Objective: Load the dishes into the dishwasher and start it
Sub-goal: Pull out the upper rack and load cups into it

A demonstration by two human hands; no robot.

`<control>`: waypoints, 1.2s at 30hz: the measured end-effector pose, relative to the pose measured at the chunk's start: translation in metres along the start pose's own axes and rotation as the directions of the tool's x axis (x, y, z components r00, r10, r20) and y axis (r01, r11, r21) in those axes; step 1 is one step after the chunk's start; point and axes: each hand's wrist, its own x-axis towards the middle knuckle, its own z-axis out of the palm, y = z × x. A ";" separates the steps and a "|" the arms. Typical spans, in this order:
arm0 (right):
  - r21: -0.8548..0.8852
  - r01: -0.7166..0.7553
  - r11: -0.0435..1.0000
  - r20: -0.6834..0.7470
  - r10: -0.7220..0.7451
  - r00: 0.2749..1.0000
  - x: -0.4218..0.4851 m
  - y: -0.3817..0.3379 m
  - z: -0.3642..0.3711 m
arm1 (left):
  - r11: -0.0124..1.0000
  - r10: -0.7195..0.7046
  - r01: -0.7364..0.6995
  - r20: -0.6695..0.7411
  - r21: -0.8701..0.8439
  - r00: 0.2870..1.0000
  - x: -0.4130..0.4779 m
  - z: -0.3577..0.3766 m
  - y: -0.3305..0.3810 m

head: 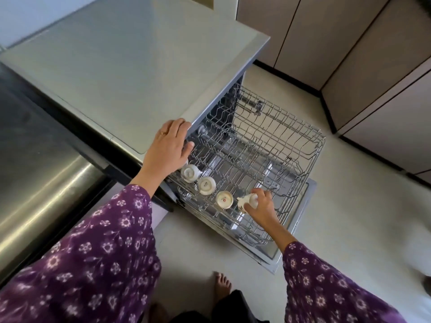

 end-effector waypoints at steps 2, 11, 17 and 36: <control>-0.085 0.028 0.996 0.060 -0.023 0.998 0.004 0.007 0.010 | 1.000 0.006 -0.006 -0.029 0.005 1.000 -0.001 0.002 0.000; -0.277 0.186 0.943 0.218 -0.127 0.968 0.023 0.013 0.037 | 1.000 0.029 -0.028 -0.087 0.009 0.996 -0.002 0.006 0.000; -0.343 0.221 0.913 0.247 -0.139 0.959 0.031 0.017 0.042 | 0.999 0.035 -0.034 -0.091 0.013 0.995 -0.002 0.009 -0.001; -0.267 0.266 0.926 -0.063 -0.292 0.954 0.008 -0.044 0.008 | 0.998 0.041 -0.040 -0.027 0.046 0.999 -0.010 -0.001 -0.003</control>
